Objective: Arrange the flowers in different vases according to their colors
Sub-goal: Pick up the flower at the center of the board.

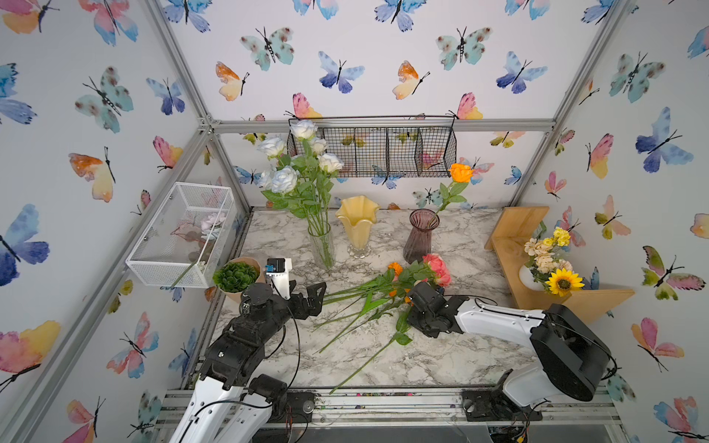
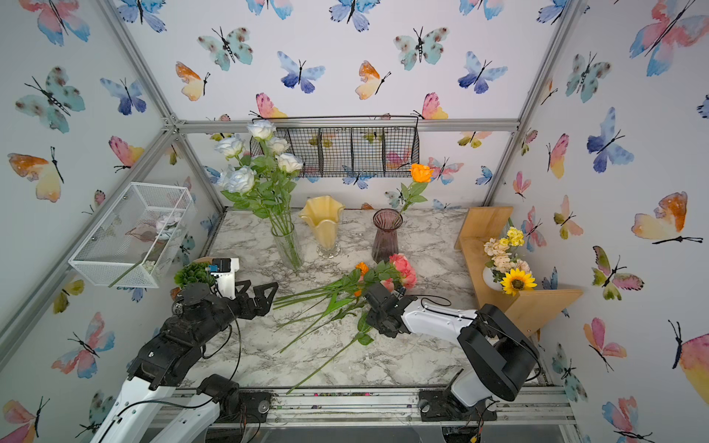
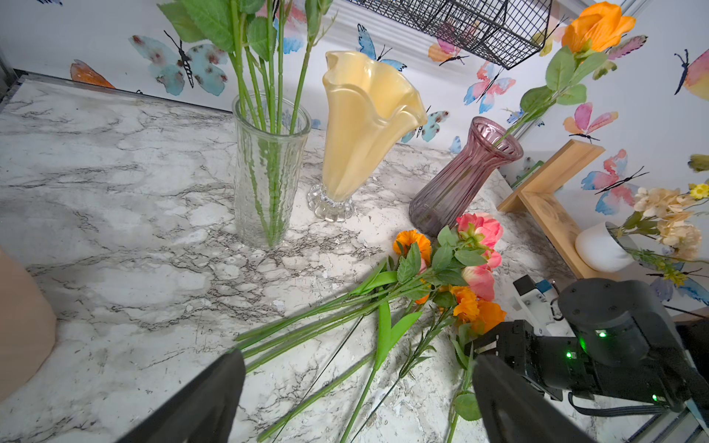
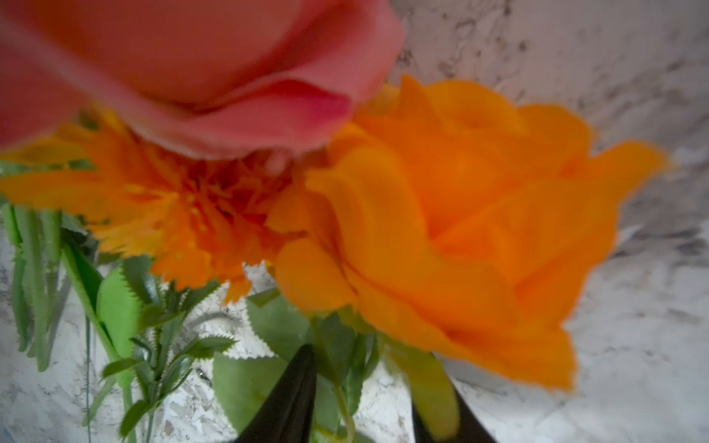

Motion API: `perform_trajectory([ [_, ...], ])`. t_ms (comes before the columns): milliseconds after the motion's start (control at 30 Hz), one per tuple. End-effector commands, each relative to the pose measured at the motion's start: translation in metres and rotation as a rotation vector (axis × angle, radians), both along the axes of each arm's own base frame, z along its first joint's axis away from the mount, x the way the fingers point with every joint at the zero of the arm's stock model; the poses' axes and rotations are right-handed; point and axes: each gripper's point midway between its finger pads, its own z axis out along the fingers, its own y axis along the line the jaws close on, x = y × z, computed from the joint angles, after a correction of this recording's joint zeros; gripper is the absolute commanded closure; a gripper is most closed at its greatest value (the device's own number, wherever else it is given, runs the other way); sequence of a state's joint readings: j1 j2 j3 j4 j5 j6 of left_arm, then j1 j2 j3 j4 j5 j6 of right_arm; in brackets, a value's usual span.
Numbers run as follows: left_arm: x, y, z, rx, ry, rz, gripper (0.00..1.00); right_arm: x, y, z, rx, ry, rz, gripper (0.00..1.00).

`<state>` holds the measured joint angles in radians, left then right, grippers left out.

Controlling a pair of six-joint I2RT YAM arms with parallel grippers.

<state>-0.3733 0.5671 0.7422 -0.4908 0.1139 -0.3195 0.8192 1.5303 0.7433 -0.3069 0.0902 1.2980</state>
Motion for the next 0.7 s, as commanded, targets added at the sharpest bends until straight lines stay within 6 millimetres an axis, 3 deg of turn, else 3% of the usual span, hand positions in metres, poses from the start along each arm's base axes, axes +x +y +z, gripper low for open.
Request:
perform_trajectory([
  [0,-0.001,-0.006,0.001,-0.014,-0.001,-0.028,0.01,0.003,-0.01,-0.007,-0.062,-0.012,-0.041,0.67],
  [200,0.0,-0.005,0.001,-0.013,0.0,-0.025,0.01,-0.004,-0.024,-0.01,-0.067,-0.011,-0.099,0.87],
  [367,0.0,-0.005,0.0,-0.012,0.002,-0.025,0.01,-0.009,-0.032,-0.003,-0.028,-0.026,-0.153,0.96],
  [667,0.0,-0.007,-0.001,-0.013,0.008,-0.035,0.0,-0.014,-0.049,0.04,0.048,-0.114,-0.227,0.98],
])
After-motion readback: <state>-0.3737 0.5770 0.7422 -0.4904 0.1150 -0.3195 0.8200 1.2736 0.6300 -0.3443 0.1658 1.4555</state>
